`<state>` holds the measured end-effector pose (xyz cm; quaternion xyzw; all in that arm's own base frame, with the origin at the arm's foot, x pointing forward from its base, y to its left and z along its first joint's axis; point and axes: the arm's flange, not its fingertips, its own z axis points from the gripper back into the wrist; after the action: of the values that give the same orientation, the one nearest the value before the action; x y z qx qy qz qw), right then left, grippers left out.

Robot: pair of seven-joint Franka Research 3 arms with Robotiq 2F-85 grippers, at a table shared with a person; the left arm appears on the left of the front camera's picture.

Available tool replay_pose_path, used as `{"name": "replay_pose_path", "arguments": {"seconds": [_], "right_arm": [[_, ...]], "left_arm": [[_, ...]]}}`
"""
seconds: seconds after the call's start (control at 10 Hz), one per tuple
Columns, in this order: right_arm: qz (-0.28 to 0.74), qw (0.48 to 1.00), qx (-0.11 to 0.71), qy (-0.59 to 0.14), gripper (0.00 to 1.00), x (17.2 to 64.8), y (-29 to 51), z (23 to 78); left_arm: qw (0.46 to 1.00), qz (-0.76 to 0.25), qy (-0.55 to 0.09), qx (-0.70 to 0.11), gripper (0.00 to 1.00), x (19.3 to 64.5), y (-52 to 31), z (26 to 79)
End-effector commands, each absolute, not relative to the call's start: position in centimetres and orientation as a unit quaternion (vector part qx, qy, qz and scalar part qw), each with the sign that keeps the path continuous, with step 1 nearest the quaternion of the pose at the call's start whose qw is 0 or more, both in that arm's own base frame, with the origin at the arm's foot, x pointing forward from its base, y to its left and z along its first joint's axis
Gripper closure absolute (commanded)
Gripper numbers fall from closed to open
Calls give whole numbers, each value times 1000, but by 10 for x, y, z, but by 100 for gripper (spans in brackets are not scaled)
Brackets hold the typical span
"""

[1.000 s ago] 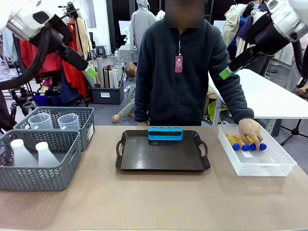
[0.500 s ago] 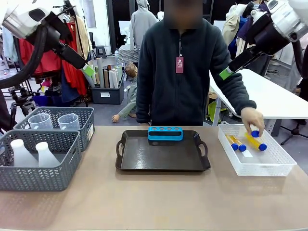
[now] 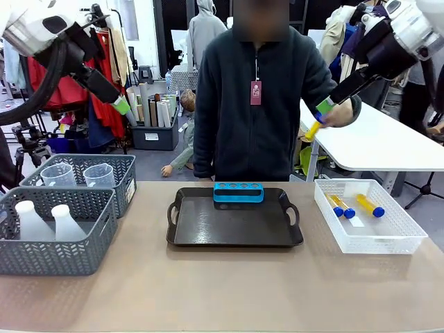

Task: Prepare the laboratory tools.
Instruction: Pick up one Small flask and place it on the Handle tray.

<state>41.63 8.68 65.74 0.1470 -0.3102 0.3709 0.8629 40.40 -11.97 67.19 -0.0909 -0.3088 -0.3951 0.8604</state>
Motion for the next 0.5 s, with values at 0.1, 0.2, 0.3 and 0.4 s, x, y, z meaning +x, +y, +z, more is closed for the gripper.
{"name": "replay_pose_path", "arguments": {"seconds": [0.1,0.2,0.3,0.4], "right_arm": [[370,863,147,-311,0,415,86,657],[370,863,147,-311,0,415,86,657],[370,863,147,-311,0,415,86,657],[370,863,147,-311,0,415,86,657]], "left_arm": [[891,-355,-276,-63,0,388,-107,666],[903,-340,-261,-47,0,385,-100,662],[920,-317,-230,-28,0,382,-89,655],[937,-291,-194,-21,0,381,-80,640]]}}
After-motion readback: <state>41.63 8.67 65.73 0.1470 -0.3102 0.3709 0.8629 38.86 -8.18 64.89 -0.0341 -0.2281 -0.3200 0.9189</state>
